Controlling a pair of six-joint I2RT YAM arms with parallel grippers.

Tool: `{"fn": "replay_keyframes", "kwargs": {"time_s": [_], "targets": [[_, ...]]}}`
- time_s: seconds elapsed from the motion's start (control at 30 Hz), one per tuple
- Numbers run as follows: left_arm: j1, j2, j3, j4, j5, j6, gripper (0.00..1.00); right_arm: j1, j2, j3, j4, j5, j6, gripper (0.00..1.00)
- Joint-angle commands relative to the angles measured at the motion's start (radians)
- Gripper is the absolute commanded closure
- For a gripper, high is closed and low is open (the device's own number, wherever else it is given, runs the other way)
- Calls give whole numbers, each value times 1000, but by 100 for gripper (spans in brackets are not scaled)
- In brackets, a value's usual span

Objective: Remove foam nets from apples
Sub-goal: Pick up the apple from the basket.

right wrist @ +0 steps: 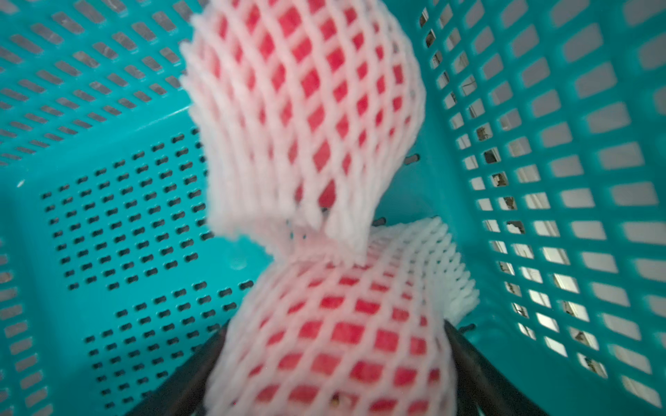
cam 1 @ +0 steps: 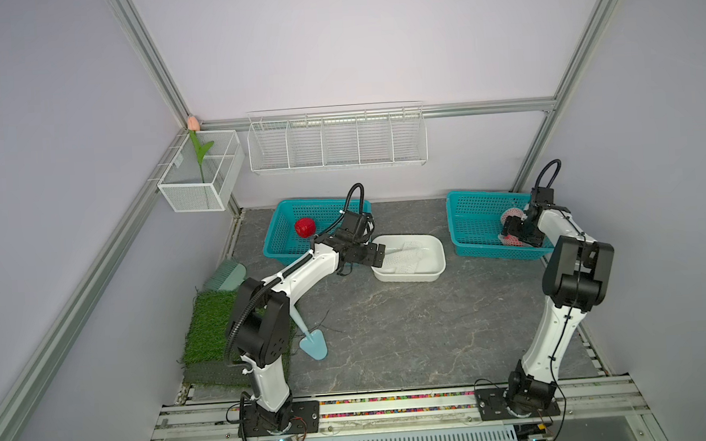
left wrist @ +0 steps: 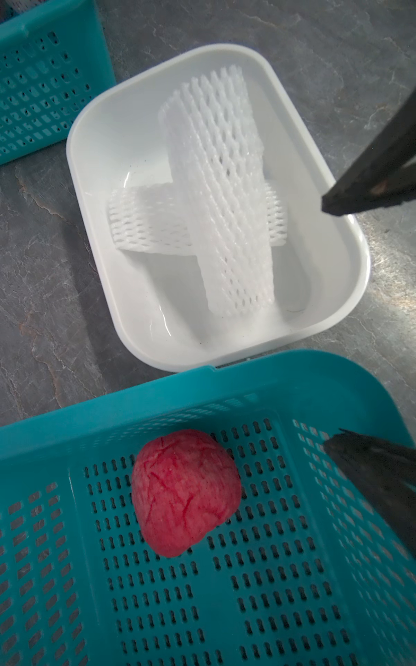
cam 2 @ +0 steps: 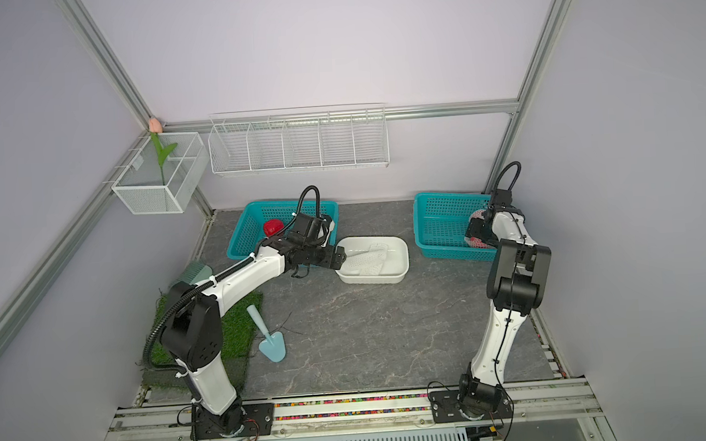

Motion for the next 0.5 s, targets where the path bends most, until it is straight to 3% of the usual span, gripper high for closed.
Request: {"fn": "replay_keyframes", "kwargs": {"time_s": [0.0, 0.27, 0.47], "targets": [[-1, -15, 8, -1, 11, 7, 4, -2, -54, -20, -1, -23, -16, 24], [-1, -33, -4, 12, 18, 11, 4, 12, -145, -55, 22, -28, -29, 24], [-2, -71, -25, 99, 96, 35, 2, 29, -245, -106, 36, -92, 0, 23]]}}
